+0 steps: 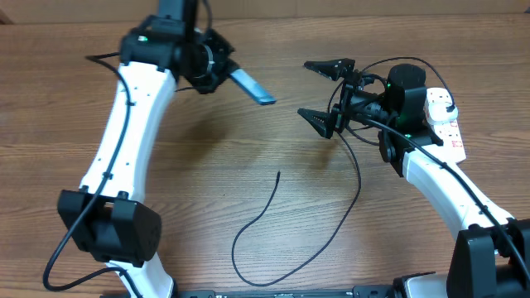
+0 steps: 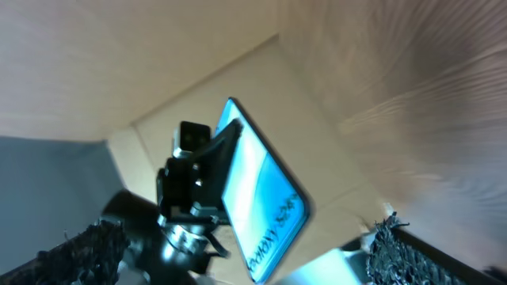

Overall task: Plug charger to phone and switch on socket
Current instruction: 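Open the right gripper and withdraw it, leaving phone in left gripper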

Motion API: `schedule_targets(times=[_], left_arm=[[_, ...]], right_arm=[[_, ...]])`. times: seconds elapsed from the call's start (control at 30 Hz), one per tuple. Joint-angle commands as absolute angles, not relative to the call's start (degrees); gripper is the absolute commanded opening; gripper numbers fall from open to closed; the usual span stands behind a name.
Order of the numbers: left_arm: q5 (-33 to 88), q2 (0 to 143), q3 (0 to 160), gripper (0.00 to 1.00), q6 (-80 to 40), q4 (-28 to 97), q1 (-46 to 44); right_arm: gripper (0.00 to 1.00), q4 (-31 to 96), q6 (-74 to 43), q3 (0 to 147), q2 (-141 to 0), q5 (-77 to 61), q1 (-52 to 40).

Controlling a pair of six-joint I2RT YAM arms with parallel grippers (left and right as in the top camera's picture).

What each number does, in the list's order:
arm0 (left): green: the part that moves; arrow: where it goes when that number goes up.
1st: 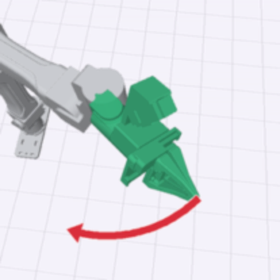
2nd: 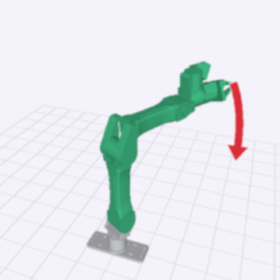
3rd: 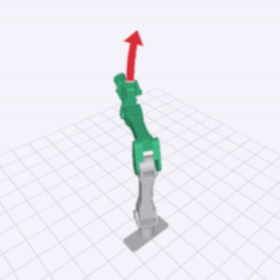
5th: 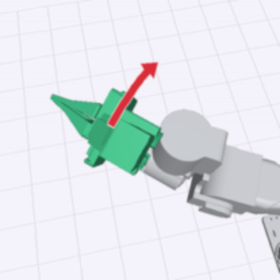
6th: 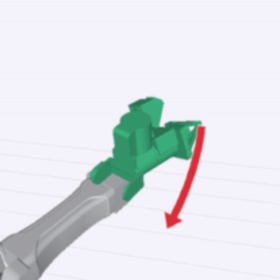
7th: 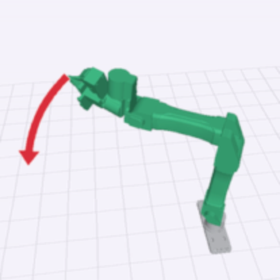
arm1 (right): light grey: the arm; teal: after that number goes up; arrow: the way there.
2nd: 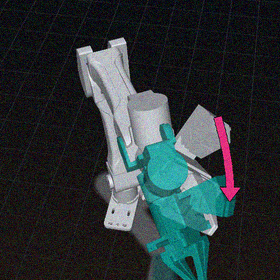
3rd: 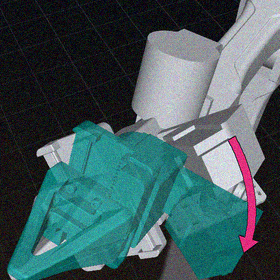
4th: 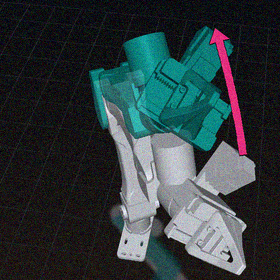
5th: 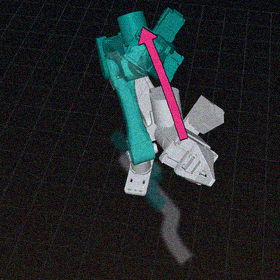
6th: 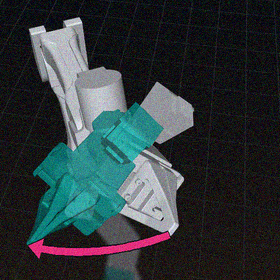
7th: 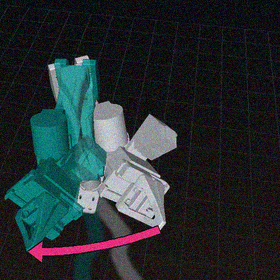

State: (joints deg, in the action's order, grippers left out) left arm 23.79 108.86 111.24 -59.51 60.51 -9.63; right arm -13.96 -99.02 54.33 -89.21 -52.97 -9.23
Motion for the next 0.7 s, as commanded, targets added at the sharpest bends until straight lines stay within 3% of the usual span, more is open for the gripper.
schedule_targets(times=[0.0,0.2,0.47,0.67], left_arm=[[32.56,108.66,111.7,0.04,-50.76,62.02,-6.11],[42.87,108.66,111.7,0.04,-36.88,65.47,-1.41],[45.1,108.66,111.7,0.05,-25.34,71.42,1.67],[48.14,108.66,111.7,0.05,-22.59,71.29,3.64]], right_arm=[[1.0,-11.66,-87.0,55.35,-88.79,-55.92,-8.91],[1.0,-8.16,-76.12,55.35,-88.79,-56.73,-8.93],[0.99,-6.74,-73.87,55.88,-88.79,-56.71,-9.04],[0.99,12.27,-62.08,64.4,-88.79,-52.71,-9.06]])
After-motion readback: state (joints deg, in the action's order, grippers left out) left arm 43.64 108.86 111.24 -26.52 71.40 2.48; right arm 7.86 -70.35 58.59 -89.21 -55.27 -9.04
